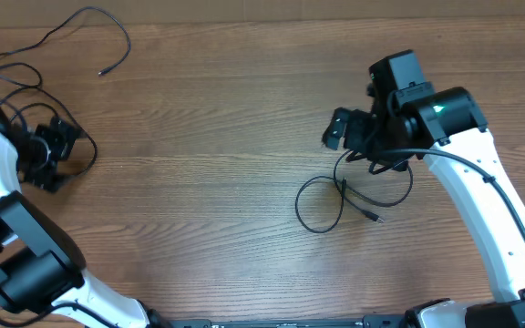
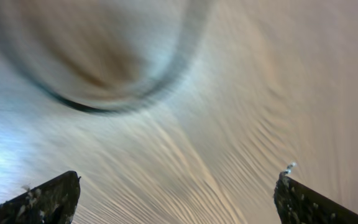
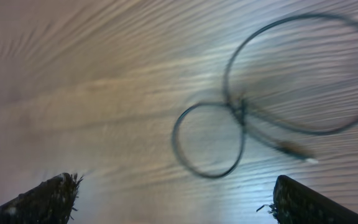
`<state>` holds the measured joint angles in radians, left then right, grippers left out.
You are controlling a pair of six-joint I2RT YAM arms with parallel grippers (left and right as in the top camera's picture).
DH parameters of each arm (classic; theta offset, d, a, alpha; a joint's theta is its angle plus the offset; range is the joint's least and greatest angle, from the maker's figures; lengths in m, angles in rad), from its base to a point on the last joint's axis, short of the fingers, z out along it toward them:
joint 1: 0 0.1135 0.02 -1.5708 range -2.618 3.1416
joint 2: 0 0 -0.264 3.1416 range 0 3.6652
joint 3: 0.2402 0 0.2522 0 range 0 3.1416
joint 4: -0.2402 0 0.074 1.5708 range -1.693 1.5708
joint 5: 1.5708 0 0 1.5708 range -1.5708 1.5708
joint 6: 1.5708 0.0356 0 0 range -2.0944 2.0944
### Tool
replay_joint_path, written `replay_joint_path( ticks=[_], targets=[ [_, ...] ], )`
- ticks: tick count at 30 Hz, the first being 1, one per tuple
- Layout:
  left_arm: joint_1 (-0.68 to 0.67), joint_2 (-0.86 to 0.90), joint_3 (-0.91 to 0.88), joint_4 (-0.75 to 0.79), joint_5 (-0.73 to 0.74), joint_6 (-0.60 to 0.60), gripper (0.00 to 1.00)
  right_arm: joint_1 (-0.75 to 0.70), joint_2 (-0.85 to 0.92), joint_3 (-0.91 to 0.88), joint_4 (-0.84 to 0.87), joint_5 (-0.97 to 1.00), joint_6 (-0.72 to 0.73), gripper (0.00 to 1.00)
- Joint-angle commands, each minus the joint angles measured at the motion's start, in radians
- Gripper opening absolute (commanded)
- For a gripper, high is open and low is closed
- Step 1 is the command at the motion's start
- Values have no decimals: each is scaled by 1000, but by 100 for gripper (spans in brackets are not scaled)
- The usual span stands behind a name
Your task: Untangle cables
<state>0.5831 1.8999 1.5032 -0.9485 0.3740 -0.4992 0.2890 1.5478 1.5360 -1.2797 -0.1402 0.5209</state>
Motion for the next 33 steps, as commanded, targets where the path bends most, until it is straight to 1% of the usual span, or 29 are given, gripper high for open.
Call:
replay_joint_path(
  ticks=[1,3,6,9,13,14,15,17,20,22,26,27,29,30,33],
  targets=[
    [-139,-98,33,-37,149,177,99,-81,3,6,11,79,40,100],
    [-235,-101,33,-63,150,233,99,-132,3,6,8,79,40,100],
    [-404,-91,23,-76,147,284,100,-201,3,6,-19,79,40,100],
    [-571,-80,11,-71,147,286,100,-255,3,6,-71,80,40,100],
    [-778,-46,10,-23,134,286,100,-280,3,6,-104,80,39,100],
    [-822,-35,10,-4,118,282,100,-280,3,6,-107,80,39,100],
    [-914,-6,10,44,42,274,94,-280,3,6,-109,79,39,100],
    [-989,29,10,78,-20,275,91,-278,3,6,-114,79,39,100],
    [-1070,82,10,107,-34,285,88,-278,3,6,-119,79,40,100],
    [-1115,116,11,127,-38,320,88,-278,3,6,-119,79,40,100],
    [-1170,166,11,158,-53,351,87,-278,3,6,-118,79,39,100],
    [-1187,181,11,170,-47,377,83,-278,3,6,-118,79,39,100],
    [-1204,194,11,182,-45,430,82,-278,3,6,-117,79,39,100],
    [-1220,206,11,191,-61,470,79,-278,3,6,-115,79,39,100],
    [-1239,219,11,194,-130,470,74,-278,3,6,-114,79,39,100]
  ],
)
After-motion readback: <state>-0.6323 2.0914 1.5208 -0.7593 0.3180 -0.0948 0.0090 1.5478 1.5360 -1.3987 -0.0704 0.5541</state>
